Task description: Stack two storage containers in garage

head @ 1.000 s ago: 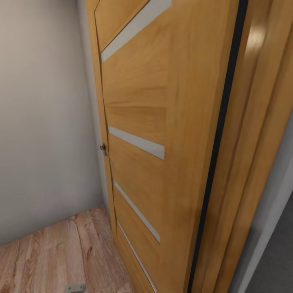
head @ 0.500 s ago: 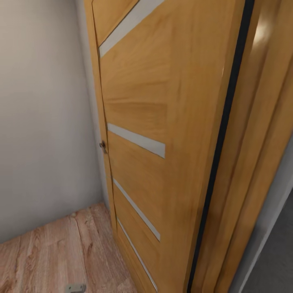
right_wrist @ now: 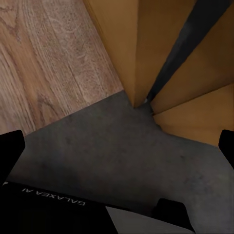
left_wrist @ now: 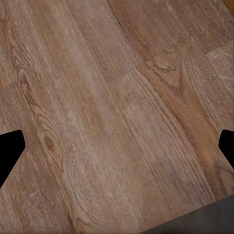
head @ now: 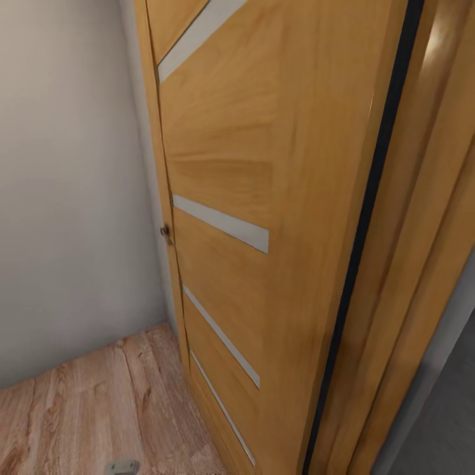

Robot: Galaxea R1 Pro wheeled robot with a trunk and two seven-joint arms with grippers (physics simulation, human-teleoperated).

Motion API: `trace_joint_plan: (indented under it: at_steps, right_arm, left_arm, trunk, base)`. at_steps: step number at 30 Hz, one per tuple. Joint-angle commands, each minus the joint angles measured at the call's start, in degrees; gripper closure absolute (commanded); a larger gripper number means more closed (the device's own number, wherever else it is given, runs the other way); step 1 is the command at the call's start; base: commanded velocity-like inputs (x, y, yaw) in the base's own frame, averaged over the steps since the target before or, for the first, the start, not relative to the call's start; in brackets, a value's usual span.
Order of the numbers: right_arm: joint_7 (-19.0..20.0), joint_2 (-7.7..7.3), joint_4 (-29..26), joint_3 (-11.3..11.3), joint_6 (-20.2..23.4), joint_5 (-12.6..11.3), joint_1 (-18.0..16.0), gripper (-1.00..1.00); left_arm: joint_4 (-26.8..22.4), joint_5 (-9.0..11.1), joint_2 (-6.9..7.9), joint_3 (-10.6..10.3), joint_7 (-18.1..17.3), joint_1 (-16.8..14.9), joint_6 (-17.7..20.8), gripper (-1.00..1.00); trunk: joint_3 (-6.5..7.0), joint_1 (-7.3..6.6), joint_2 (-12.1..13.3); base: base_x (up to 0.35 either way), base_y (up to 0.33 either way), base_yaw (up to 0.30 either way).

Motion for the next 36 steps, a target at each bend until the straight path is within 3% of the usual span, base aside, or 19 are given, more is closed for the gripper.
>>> trace_joint_plan:
  at_steps: [1,19,36]
  right_arm:
    - [0.07,-3.41,-0.03,-0.62,0.04,0.58,-0.05,-1.00]
    - [0.15,-3.56,-0.14,-0.62,-0.06,0.67,-0.05,-1.00]
    - [0.15,-3.50,-0.03,-0.62,-0.14,0.66,-0.05,-1.00]
  left_arm:
    - [0.20,0.47,-0.03,-0.48,0.03,-0.05,-0.36,-1.00]
    - [0.20,0.52,-0.02,-0.48,0.04,-0.06,-0.36,-1.00]
    - [0.22,0.56,-0.02,-0.48,0.04,-0.03,-0.36,-1.00]
  trunk:
    - [-0.15,0.00,-0.03]
    - [-0.89,0.00,-0.03]
    - [-0.89,0.00,-0.03]
  base:
    - [0.000,0.000,0.000]
    - [0.000,0.000,0.005]
    - [0.000,0.000,0.253]
